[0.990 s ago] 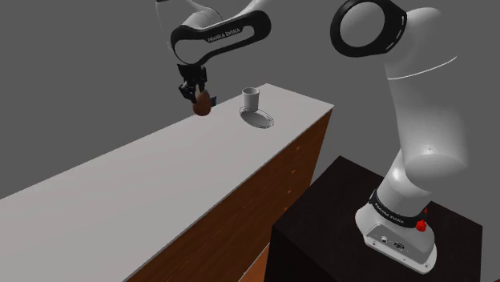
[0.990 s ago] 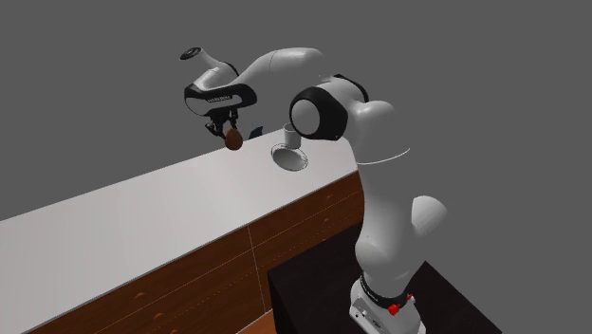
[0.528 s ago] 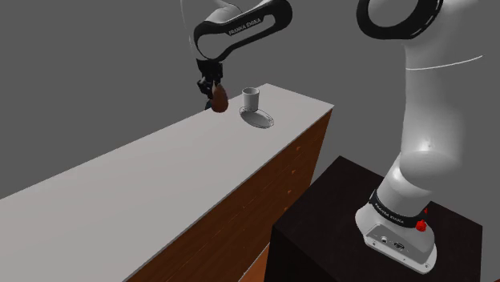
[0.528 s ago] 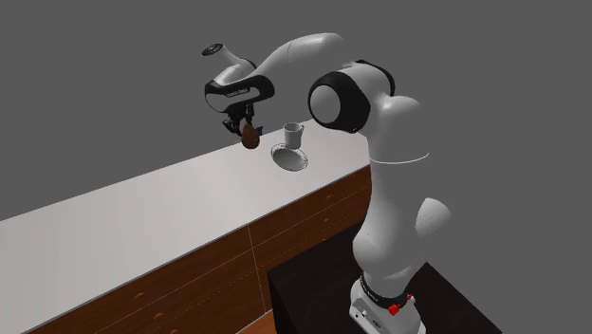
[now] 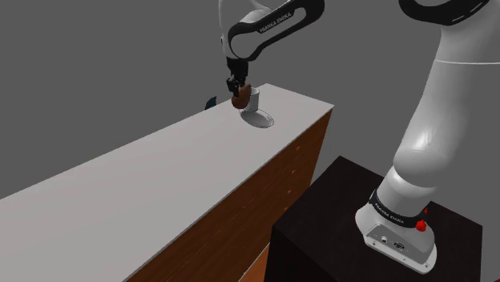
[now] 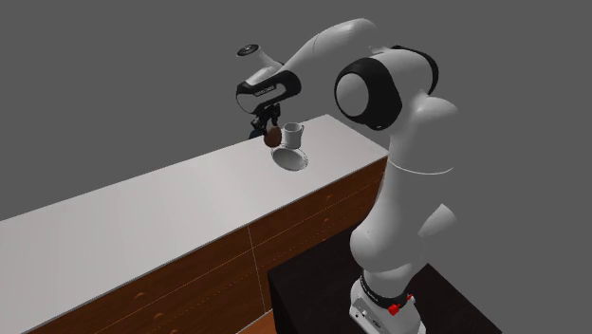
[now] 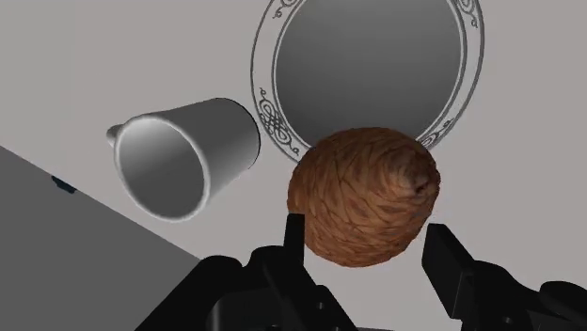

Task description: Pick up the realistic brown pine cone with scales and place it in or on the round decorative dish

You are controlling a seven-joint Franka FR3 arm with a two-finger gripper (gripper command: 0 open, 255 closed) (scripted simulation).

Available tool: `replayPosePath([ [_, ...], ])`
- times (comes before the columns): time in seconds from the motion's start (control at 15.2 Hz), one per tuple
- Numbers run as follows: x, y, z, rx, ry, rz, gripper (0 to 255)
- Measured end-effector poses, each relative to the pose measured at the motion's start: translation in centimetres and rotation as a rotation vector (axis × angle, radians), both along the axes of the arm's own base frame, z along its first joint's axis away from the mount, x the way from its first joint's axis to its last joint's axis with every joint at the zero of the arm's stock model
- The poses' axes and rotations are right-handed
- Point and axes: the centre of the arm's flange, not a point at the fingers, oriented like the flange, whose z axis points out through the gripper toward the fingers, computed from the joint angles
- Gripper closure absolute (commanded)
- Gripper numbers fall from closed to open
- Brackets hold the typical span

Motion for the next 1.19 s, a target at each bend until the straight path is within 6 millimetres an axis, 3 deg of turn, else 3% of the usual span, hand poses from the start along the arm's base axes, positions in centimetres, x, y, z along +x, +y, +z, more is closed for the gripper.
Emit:
replayPosePath([
  [0.2, -1.7, -3.6, -0.1, 0.0, 0.0, 0.0, 255],
  [0.33, -2.2, -4.6, -0.7, 0.0, 0.0, 0.0, 255],
  [0.99, -2.2, -4.7, -5.8, 0.0, 0.0, 0.001, 255],
  [1.19, -2.3, -4.6, -6.1, 0.0, -0.011, 0.004, 255],
])
